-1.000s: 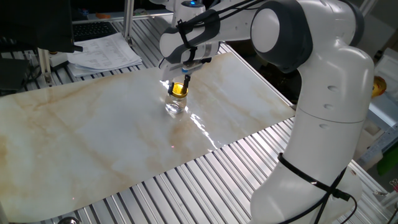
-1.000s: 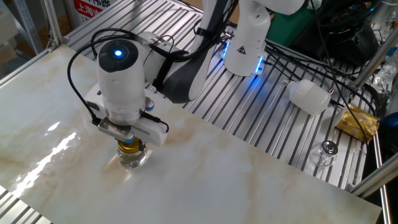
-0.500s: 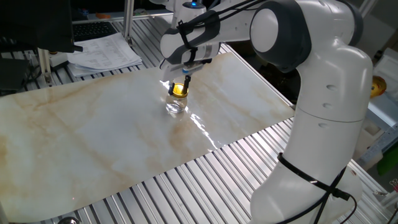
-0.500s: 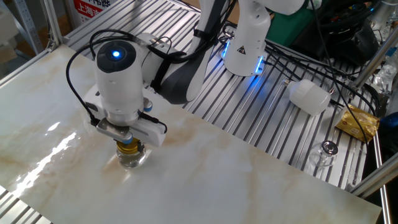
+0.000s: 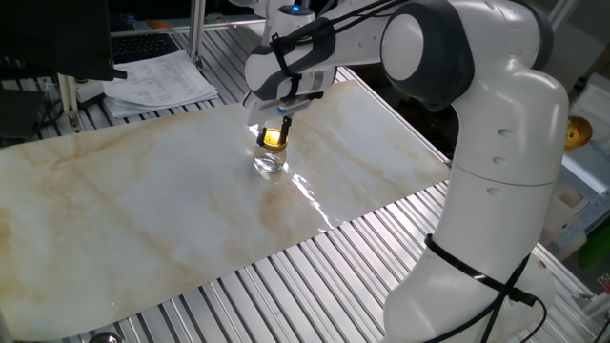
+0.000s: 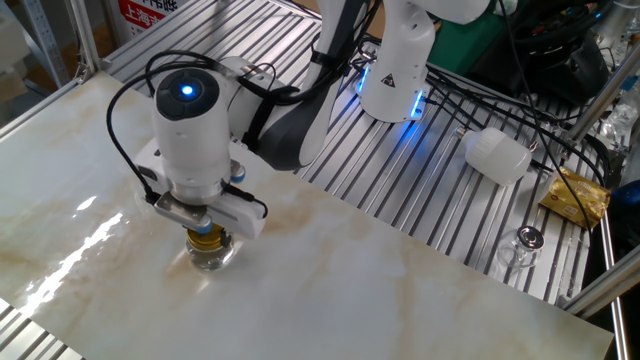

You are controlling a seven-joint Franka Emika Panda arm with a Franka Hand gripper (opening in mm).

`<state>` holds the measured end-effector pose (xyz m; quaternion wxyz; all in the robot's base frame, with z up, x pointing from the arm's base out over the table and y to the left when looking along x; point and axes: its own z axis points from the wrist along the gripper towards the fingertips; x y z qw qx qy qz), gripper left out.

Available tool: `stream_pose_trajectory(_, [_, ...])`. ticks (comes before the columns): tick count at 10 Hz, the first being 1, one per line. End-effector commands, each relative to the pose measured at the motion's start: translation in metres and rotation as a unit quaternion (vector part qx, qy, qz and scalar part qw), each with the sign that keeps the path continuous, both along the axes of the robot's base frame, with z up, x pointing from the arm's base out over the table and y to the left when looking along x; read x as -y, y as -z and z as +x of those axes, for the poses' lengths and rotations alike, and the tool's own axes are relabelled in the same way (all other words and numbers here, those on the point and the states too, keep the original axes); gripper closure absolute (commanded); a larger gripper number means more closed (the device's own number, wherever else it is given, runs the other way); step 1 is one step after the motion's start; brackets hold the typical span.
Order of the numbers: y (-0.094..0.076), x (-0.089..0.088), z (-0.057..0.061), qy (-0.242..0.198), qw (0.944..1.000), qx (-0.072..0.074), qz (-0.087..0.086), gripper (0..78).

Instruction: Screw the lid onto the jar

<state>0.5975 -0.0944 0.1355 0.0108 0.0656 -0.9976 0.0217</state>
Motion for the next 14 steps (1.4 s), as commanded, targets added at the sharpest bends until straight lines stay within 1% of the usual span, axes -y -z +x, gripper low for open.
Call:
stream_pose_trajectory(1, [-0.0009, -0.0013, 0.0005, 0.006, 1.0000, 0.003, 0.000, 76.5])
stream_pose_trajectory(2, [-0.0009, -0.0013, 0.0005, 0.006, 1.0000, 0.003, 0.000, 76.5])
stream_pose_trajectory(3, [-0.0020, -0.0012, 0.0005, 0.020, 0.9998, 0.008, -0.001, 76.5])
stream_pose_trajectory(8, [-0.0038, 0.0001, 0.0017, 0.054, 0.9984, 0.017, -0.001, 76.5])
stream_pose_trajectory(13, [-0.0037, 0.0001, 0.0018, 0.085, 0.9963, 0.015, -0.001, 76.5])
stream_pose_trajectory(14, [-0.0037, 0.0001, 0.0018, 0.107, 0.9941, 0.016, -0.001, 76.5])
